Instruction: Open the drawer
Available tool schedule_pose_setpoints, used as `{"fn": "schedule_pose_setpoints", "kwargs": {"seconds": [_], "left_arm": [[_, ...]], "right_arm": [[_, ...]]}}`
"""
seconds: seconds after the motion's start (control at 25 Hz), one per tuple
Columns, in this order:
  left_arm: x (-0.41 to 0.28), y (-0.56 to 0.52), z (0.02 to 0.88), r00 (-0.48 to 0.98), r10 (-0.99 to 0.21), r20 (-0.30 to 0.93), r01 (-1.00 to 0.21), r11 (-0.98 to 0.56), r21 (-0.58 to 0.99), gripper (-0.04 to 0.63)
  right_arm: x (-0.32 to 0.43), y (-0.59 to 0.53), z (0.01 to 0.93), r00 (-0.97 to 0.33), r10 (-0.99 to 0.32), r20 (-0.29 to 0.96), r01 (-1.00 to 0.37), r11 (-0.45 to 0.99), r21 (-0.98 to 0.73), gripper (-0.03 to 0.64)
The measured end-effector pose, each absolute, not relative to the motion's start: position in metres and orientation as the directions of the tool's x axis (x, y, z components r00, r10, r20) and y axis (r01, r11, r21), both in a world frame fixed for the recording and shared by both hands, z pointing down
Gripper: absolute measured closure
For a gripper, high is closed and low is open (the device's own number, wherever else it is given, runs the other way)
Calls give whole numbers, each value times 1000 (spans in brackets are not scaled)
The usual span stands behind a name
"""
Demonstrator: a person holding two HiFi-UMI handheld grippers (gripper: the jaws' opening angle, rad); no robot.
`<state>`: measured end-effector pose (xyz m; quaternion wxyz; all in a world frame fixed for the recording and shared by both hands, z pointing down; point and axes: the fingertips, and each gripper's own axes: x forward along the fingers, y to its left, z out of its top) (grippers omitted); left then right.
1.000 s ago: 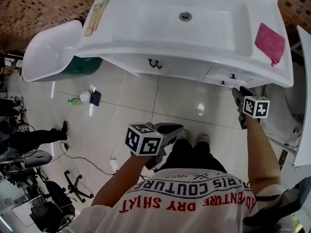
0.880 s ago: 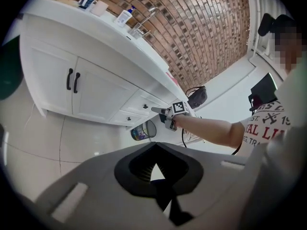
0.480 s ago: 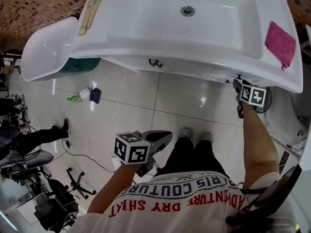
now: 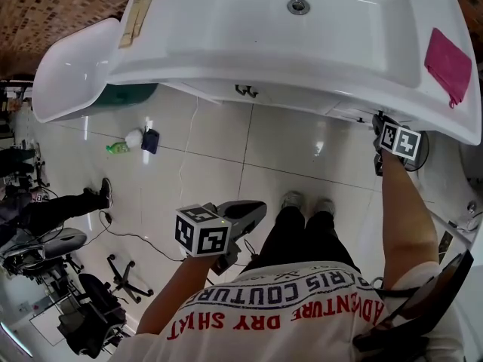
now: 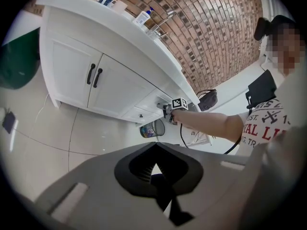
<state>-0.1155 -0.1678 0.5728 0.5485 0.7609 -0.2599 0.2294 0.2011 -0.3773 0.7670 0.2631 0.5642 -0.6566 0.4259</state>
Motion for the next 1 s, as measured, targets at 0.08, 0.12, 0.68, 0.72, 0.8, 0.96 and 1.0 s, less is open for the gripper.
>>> {"fn": "schedule_pose_setpoints", "kwargs": {"seconds": [0.08,0.12,0.68,0.72,0.8,0.96,1.0], "left_arm": [[-115,-168,574,760,-140,634,-646,-264,716,607],[-115,-169,574,761,-140,634,-646,-265,716,607],[-117,-163,578,764,-138,630,-640,-277,716,607],[-116,-162,578,766,-136,629,-639,-279,717,607],[-113,-162,576,770,-130,625,-632,-289,719,607],[-106,-163,569,781,-123,613,-616,-317,721,607],[-105,-162,568,783,-121,611,-613,-324,721,607]], "right_arm": [[202,-377,767,-221,-526,821,-965,-3,-262,485],[202,-377,767,-221,-533,817,-964,-7,-266,485],[197,-354,772,-225,-589,776,-952,-35,-303,489],[196,-349,772,-225,-590,775,-952,-35,-304,489],[194,-338,772,-226,-594,772,-951,-37,-306,489],[189,-313,773,-226,-602,766,-950,-39,-311,489],[188,-306,773,-229,-601,766,-949,-37,-313,489]]}}
